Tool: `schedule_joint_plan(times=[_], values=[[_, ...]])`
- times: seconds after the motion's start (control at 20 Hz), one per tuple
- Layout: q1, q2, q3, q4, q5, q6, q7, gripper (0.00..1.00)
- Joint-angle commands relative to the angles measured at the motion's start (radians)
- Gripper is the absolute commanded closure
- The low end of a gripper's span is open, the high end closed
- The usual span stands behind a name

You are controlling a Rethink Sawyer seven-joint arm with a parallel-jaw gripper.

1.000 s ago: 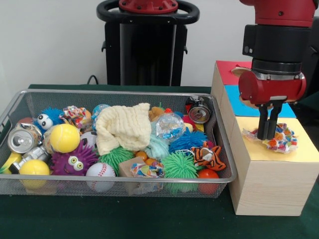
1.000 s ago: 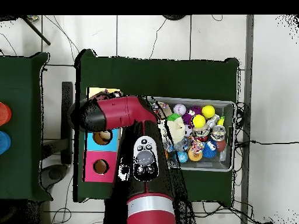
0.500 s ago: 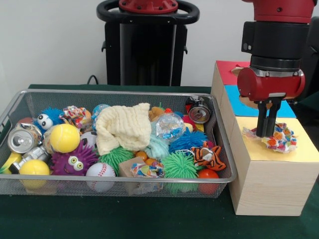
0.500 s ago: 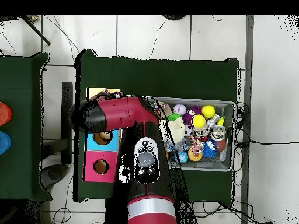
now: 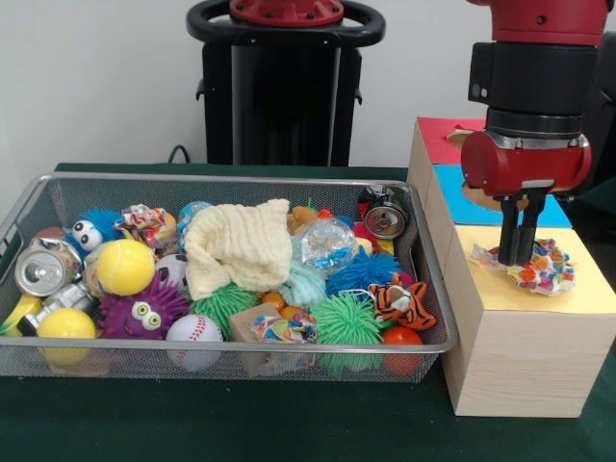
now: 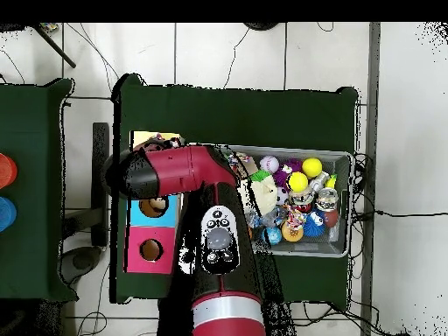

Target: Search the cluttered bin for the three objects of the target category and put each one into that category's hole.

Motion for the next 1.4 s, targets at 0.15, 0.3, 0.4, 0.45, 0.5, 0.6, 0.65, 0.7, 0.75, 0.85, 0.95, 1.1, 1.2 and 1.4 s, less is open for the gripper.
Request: schedule_joint_plan(times=[0.15,0.3,0.4,0.45,0.5,0.6,0.65,0.7,0.75,0.85,0.95,1.1,1.2,1.4], values=[[-0.042,0.036,0.134,0.093,-0.002,-0.002,0.048,1.0],[-0.043,0.041,0.145,0.094,-0.003,-0.007,0.05,1.0],[-0.04,0.045,0.147,0.088,-0.008,-0.005,0.049,1.0],[-0.041,0.046,0.148,0.088,-0.01,-0.003,0.048,1.0],[-0.039,0.046,0.147,0.085,-0.012,0.001,0.048,1.0],[-0.035,0.045,0.145,0.08,-0.016,0.012,0.045,1.0],[-0.034,0.044,0.145,0.079,-0.016,0.016,0.043,1.0],[-0.033,0.043,0.145,0.078,-0.018,0.02,0.04,1.0],[-0.032,0.043,0.145,0.077,-0.019,0.024,0.037,1.0],[-0.033,0.044,0.145,0.075,-0.021,0.026,0.033,1.0],[-0.034,0.045,0.146,0.073,-0.022,0.026,0.031,1.0],[-0.033,0.05,0.144,0.067,-0.027,0.026,0.026,1.0],[-0.031,0.053,0.143,0.059,-0.03,0.034,0.02,1.0],[-0.02,0.074,0.125,0.041,-0.035,0.048,0.026,1.0]])
